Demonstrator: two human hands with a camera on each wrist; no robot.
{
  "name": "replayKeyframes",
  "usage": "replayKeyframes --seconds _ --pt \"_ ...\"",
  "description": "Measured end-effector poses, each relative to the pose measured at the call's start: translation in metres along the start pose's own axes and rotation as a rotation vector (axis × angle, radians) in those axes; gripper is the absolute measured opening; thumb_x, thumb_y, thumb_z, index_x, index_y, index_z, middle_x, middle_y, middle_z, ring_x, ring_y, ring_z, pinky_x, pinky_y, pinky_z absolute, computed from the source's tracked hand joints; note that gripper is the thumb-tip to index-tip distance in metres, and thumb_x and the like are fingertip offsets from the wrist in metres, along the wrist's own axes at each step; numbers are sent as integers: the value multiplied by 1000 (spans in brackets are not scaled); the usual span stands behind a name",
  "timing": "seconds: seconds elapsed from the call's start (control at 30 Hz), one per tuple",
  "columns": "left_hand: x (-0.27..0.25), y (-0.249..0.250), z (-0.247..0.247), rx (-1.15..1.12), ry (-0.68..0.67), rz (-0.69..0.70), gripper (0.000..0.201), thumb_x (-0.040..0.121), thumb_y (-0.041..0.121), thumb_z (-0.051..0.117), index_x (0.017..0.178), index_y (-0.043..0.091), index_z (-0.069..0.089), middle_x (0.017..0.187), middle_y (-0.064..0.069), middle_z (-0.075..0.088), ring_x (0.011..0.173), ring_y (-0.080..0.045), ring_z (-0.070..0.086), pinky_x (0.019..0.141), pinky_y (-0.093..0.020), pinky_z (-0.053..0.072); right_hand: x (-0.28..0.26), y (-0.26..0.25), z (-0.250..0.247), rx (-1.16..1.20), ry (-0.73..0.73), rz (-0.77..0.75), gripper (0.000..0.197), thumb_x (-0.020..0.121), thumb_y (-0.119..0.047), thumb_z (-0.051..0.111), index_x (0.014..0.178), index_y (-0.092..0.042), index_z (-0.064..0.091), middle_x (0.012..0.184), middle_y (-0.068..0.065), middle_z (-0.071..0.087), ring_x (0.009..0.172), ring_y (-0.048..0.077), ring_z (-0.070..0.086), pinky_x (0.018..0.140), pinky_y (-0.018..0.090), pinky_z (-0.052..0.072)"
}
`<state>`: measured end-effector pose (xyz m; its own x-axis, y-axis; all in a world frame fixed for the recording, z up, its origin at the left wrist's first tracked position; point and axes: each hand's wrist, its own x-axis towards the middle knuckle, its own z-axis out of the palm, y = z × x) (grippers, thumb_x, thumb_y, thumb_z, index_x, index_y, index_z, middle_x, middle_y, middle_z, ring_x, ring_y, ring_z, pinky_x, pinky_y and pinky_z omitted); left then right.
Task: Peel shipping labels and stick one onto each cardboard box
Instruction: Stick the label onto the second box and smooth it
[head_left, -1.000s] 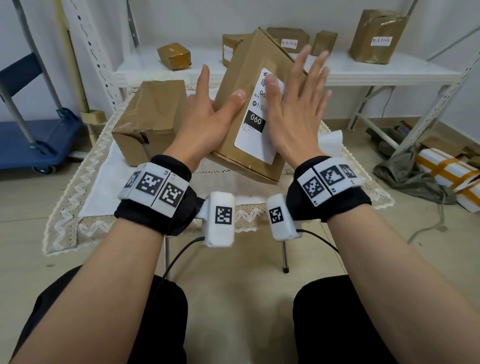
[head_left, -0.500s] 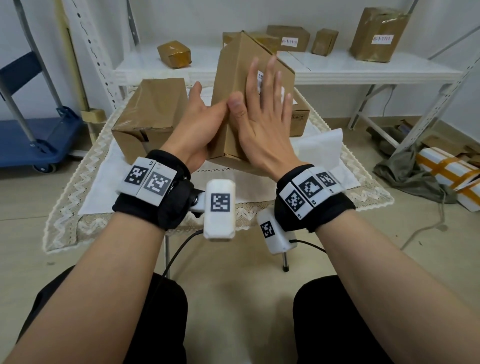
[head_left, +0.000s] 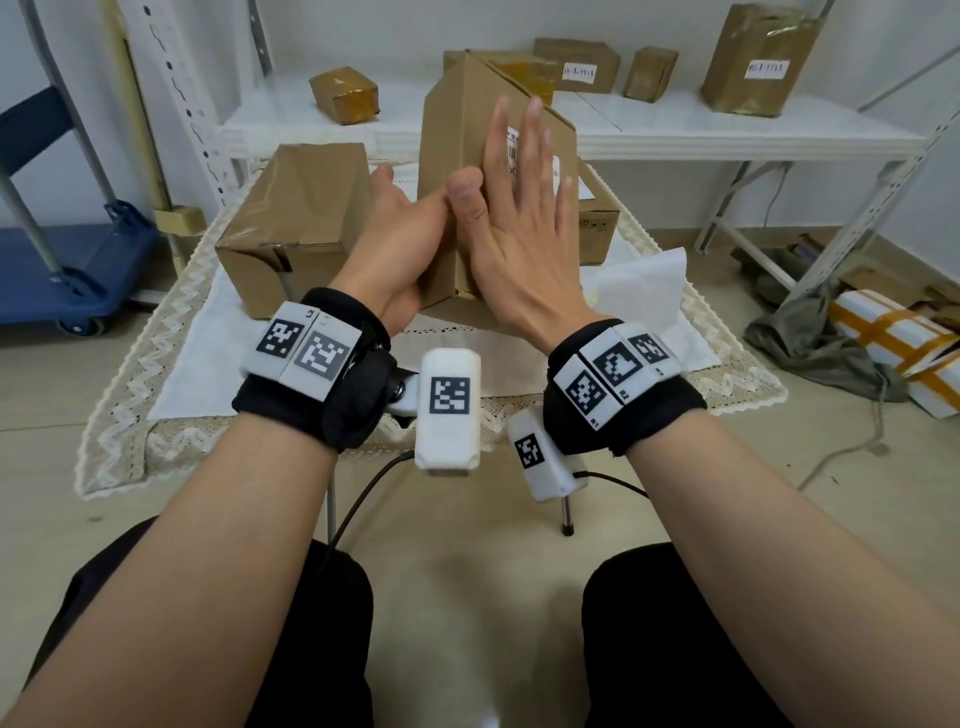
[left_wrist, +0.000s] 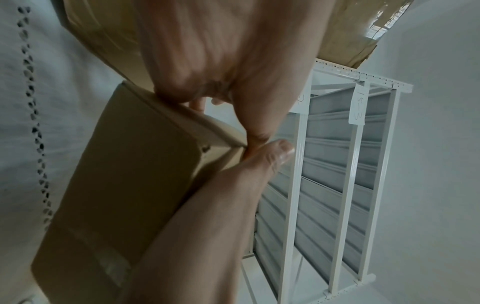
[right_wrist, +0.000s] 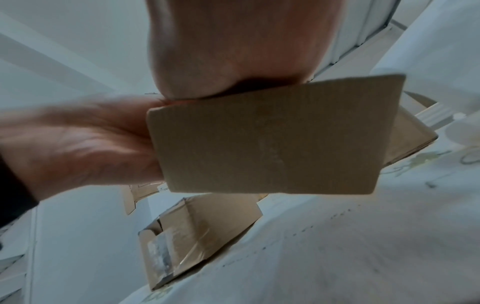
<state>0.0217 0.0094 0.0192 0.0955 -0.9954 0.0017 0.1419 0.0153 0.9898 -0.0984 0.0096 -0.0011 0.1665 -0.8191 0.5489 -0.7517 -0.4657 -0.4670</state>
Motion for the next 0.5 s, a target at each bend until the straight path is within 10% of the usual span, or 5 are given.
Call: replayKeyframes --seconds 0.23,0.5 --pt "-2 10 -12 -72 140 73 68 92 29 74 144 17 32 125 0 71 105 -14 73 94 -38 59 -7 3 4 83 -113 -10 71 102 -61 16 161 -30 -10 169 3 -18 155 21 -19 124 50 -14" --pt "-3 22 -25 -59 243 79 81 99 37 65 158 16 14 122 1 66 81 -3 75 65 -23 60 4 15 -14 344 -80 250 82 102 -58 38 161 -30 -11 170 -1 17 156 22 15 124 54 19"
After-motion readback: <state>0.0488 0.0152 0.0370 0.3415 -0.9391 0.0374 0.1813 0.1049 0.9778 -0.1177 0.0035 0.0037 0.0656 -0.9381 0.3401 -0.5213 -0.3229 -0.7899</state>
